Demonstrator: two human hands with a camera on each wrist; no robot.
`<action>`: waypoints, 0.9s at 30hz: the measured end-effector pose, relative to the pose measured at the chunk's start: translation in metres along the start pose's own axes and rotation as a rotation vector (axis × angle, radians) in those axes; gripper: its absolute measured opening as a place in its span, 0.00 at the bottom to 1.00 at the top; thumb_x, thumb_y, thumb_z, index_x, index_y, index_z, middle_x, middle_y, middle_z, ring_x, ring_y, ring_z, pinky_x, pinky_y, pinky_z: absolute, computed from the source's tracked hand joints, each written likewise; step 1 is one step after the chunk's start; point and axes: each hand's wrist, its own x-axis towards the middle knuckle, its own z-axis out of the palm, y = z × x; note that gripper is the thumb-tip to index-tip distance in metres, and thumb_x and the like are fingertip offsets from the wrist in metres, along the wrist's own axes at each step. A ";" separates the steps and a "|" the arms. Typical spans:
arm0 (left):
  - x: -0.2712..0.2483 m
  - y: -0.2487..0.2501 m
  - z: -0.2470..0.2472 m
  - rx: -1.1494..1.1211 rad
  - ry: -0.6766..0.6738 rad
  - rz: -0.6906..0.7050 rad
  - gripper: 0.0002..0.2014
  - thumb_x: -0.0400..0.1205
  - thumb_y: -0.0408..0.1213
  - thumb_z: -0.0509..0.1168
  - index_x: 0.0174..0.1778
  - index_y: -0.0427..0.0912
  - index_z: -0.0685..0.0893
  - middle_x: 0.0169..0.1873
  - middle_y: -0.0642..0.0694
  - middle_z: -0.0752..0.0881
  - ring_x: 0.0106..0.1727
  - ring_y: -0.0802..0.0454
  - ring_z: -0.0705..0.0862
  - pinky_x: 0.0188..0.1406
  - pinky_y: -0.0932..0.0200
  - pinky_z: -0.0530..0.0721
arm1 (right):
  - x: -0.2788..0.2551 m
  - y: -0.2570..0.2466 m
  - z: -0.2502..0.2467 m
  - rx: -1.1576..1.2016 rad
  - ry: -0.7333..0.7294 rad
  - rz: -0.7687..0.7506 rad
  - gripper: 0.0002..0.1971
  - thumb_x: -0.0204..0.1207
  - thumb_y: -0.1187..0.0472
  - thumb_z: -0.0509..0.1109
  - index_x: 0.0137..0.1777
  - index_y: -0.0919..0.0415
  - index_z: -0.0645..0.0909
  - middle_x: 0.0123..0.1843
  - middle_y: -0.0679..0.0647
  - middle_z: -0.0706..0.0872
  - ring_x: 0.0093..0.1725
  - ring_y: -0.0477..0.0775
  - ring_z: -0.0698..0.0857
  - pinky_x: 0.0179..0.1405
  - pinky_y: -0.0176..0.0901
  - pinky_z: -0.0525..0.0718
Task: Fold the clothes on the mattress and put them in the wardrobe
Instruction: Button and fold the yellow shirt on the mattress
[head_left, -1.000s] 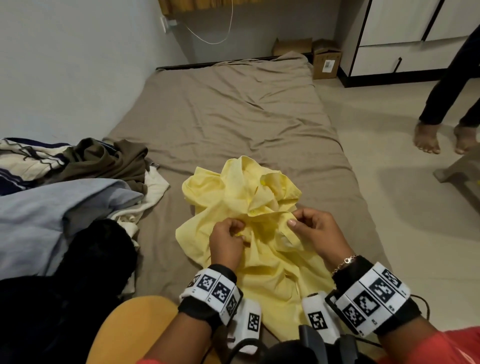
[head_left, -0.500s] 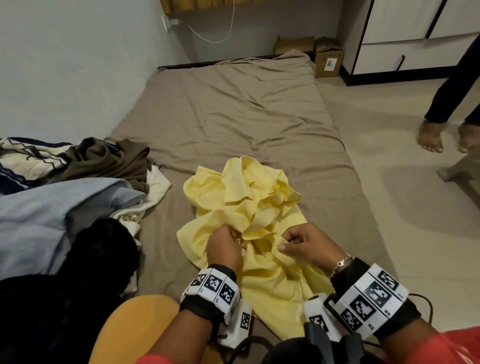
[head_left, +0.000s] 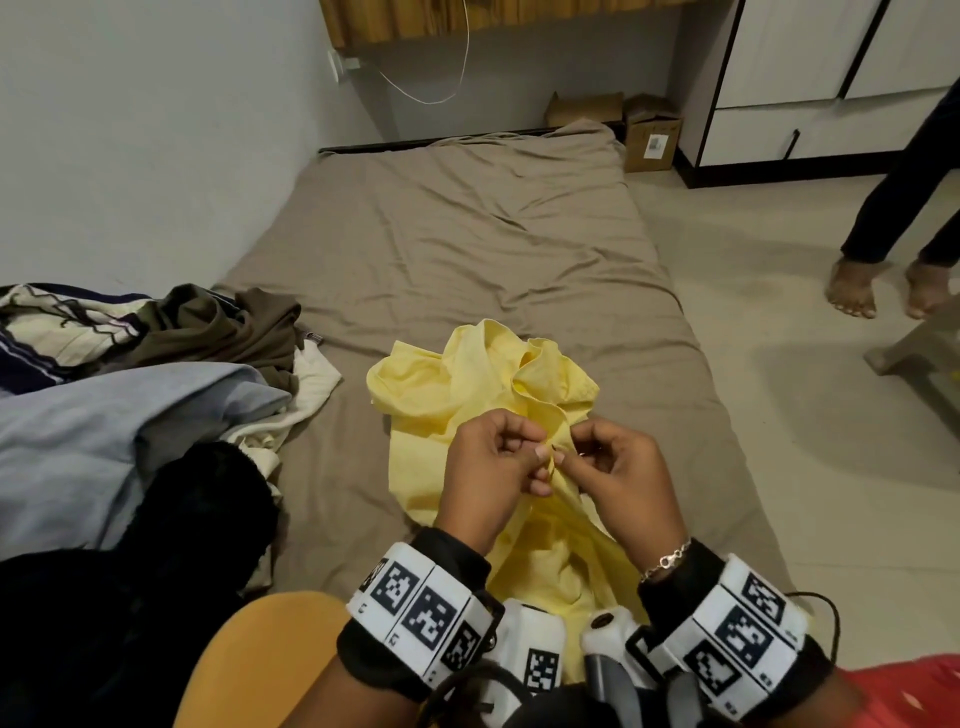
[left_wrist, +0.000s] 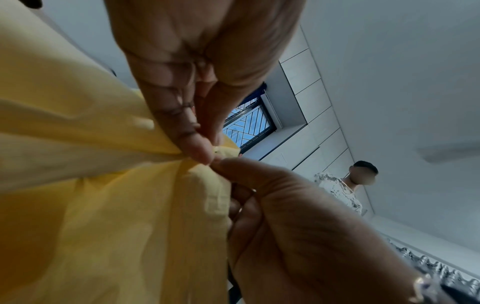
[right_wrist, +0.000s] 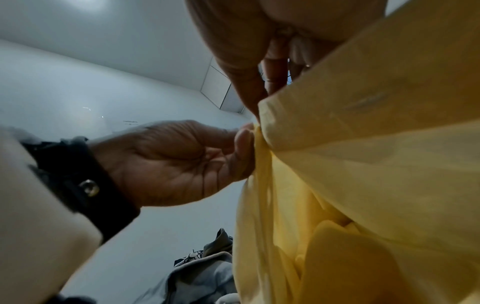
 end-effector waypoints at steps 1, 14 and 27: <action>0.000 -0.001 0.000 0.002 0.017 -0.002 0.10 0.77 0.17 0.64 0.36 0.36 0.78 0.26 0.42 0.78 0.21 0.59 0.80 0.22 0.65 0.82 | -0.001 0.000 0.000 -0.011 0.016 -0.017 0.16 0.68 0.69 0.76 0.34 0.46 0.78 0.30 0.42 0.80 0.27 0.40 0.79 0.32 0.38 0.78; 0.002 -0.005 0.001 -0.023 0.165 0.049 0.12 0.76 0.17 0.66 0.35 0.39 0.77 0.31 0.39 0.81 0.23 0.54 0.82 0.29 0.60 0.86 | -0.006 -0.006 0.002 0.078 -0.038 -0.030 0.18 0.73 0.73 0.63 0.37 0.46 0.82 0.38 0.44 0.85 0.33 0.41 0.85 0.32 0.34 0.85; 0.000 -0.010 0.006 -0.136 0.143 0.067 0.03 0.74 0.24 0.70 0.39 0.32 0.82 0.32 0.37 0.85 0.30 0.47 0.84 0.34 0.59 0.87 | -0.001 0.005 0.004 -0.018 0.038 -0.087 0.06 0.69 0.63 0.73 0.33 0.56 0.81 0.27 0.51 0.83 0.24 0.46 0.78 0.26 0.38 0.78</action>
